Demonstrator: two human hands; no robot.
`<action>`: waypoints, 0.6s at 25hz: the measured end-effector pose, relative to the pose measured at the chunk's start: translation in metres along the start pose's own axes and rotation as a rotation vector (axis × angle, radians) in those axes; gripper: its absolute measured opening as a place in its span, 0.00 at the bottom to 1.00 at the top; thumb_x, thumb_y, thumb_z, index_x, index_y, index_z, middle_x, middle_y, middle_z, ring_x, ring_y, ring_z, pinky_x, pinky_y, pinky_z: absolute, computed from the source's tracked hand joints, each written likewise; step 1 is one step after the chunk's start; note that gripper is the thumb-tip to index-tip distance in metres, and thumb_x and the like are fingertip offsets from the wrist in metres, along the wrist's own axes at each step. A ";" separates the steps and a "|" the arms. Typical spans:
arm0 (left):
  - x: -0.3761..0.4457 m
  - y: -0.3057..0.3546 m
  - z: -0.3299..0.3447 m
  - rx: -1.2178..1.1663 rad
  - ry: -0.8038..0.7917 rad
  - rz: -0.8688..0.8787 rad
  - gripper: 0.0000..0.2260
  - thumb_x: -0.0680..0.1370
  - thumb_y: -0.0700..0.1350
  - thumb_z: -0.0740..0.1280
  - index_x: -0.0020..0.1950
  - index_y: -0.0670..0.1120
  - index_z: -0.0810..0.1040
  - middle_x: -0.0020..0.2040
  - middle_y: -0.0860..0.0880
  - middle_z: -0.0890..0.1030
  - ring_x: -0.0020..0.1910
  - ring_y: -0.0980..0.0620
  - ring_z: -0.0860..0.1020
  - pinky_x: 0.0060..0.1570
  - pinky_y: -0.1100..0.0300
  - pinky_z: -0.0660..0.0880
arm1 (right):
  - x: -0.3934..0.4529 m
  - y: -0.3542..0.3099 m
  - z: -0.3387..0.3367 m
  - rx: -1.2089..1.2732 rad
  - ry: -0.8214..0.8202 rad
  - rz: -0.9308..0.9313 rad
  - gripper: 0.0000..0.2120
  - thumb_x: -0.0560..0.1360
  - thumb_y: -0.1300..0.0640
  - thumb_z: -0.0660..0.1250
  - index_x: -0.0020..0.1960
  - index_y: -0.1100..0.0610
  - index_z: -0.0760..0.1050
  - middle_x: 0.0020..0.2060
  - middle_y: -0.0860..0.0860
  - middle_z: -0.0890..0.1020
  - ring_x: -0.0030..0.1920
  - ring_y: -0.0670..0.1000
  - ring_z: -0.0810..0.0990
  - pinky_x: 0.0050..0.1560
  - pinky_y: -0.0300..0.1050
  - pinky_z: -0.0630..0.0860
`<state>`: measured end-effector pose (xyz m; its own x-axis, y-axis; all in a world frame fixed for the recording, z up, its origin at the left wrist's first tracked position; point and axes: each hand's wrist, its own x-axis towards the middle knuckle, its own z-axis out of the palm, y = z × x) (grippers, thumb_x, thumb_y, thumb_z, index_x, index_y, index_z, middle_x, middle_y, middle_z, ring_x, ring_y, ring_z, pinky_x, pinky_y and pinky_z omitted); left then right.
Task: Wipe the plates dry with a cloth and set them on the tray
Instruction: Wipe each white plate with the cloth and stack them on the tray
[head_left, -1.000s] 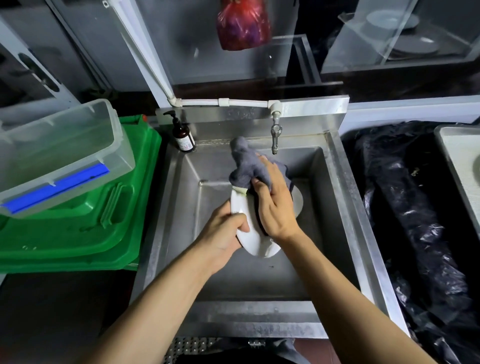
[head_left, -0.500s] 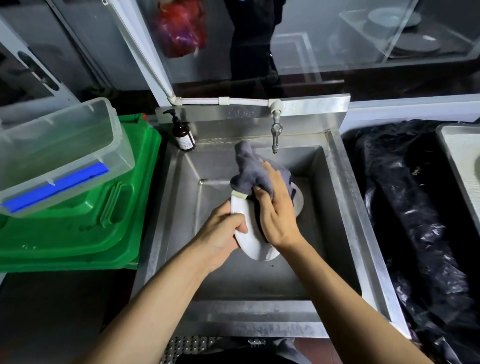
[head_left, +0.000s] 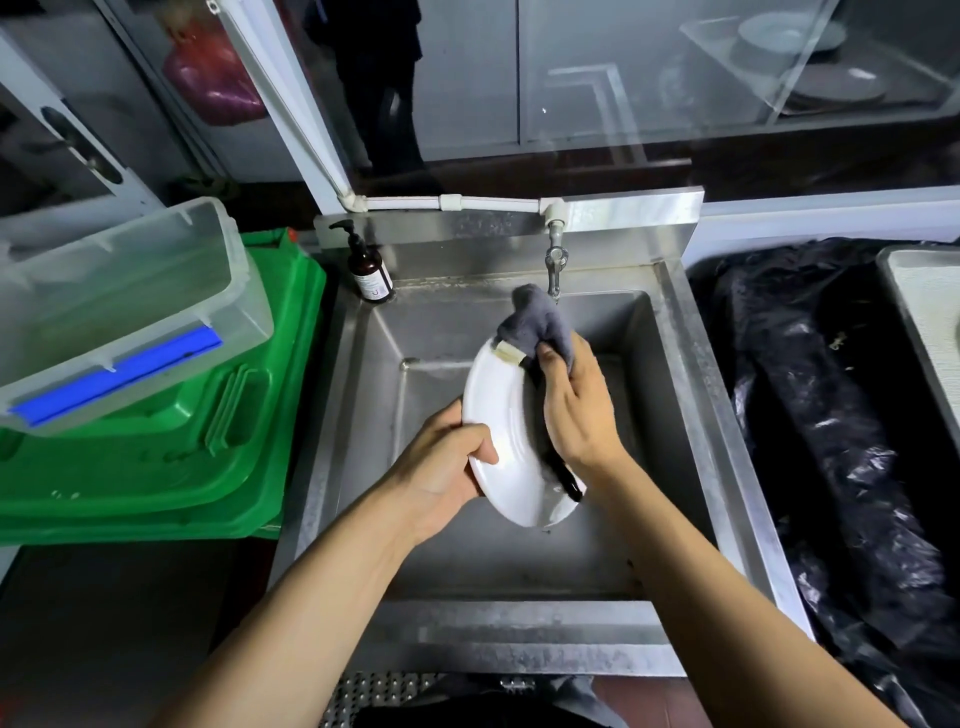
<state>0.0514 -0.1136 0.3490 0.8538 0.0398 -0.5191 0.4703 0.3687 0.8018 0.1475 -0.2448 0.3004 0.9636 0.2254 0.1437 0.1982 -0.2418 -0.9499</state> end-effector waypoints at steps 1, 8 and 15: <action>0.000 0.000 0.000 0.003 -0.006 0.004 0.23 0.68 0.29 0.57 0.52 0.47 0.84 0.55 0.37 0.83 0.51 0.41 0.80 0.50 0.46 0.79 | -0.002 -0.004 0.000 0.010 0.030 0.022 0.15 0.82 0.52 0.56 0.61 0.57 0.77 0.55 0.48 0.80 0.61 0.54 0.77 0.66 0.52 0.71; 0.004 0.003 -0.005 -0.044 0.038 0.007 0.21 0.62 0.32 0.60 0.52 0.41 0.80 0.51 0.38 0.80 0.51 0.40 0.78 0.51 0.48 0.76 | -0.006 -0.011 0.005 -0.171 -0.151 -0.435 0.20 0.81 0.56 0.58 0.71 0.58 0.74 0.70 0.51 0.76 0.72 0.49 0.71 0.76 0.49 0.62; 0.003 0.011 -0.012 -0.045 -0.021 0.012 0.24 0.63 0.33 0.60 0.50 0.52 0.85 0.52 0.46 0.86 0.50 0.46 0.82 0.44 0.50 0.81 | 0.008 0.013 -0.020 0.100 0.099 0.263 0.15 0.82 0.50 0.58 0.63 0.52 0.79 0.56 0.48 0.84 0.59 0.48 0.79 0.67 0.57 0.72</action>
<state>0.0561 -0.0983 0.3528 0.8640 0.0252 -0.5028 0.4498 0.4097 0.7936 0.1619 -0.2647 0.2946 0.9933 0.0727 -0.0896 -0.0749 -0.1844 -0.9800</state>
